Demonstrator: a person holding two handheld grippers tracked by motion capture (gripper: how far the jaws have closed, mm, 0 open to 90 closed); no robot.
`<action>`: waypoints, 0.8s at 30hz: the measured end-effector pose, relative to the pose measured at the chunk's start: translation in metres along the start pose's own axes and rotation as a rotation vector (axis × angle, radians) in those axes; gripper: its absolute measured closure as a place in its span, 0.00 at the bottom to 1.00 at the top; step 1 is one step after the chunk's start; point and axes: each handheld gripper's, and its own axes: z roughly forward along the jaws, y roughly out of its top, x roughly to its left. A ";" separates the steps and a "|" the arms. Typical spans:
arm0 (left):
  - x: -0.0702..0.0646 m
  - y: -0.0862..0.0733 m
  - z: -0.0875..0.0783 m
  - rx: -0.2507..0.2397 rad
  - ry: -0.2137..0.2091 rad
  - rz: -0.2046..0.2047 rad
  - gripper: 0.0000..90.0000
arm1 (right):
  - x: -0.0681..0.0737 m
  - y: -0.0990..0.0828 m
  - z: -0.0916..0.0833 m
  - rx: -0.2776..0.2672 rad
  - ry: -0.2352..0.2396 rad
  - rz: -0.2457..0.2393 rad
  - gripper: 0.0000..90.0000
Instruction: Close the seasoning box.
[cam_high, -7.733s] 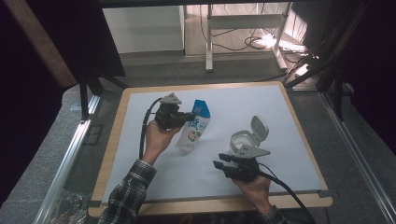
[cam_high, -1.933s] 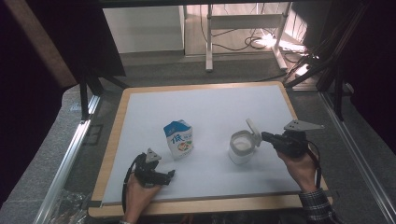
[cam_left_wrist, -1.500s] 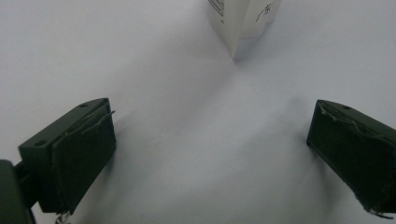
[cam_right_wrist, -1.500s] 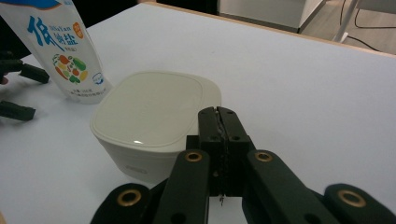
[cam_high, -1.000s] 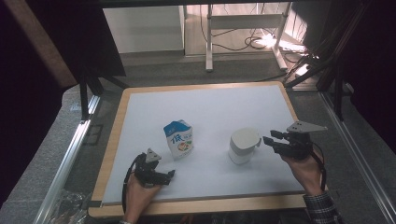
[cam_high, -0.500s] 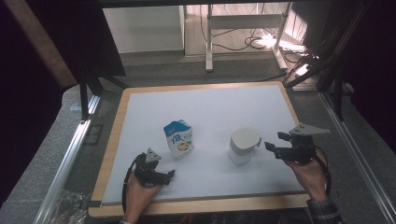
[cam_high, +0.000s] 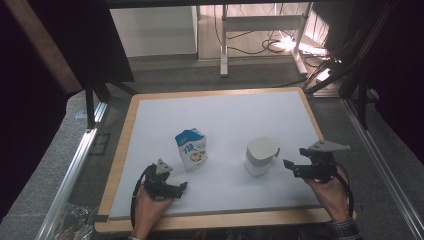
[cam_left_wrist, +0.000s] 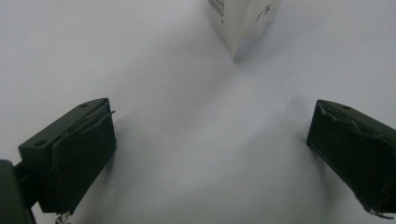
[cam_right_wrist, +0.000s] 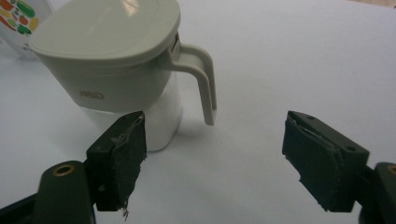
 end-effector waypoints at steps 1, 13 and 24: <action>0.000 0.000 0.000 0.000 0.000 0.000 0.01 | 0.000 -0.002 0.001 0.005 0.001 0.002 0.23; 0.000 0.000 0.000 0.000 0.001 0.000 0.01 | 0.005 -0.020 0.017 0.046 -0.017 -0.013 0.14; 0.000 0.000 0.000 -0.001 0.000 -0.001 0.01 | 0.014 -0.038 0.038 0.141 -0.050 -0.051 0.07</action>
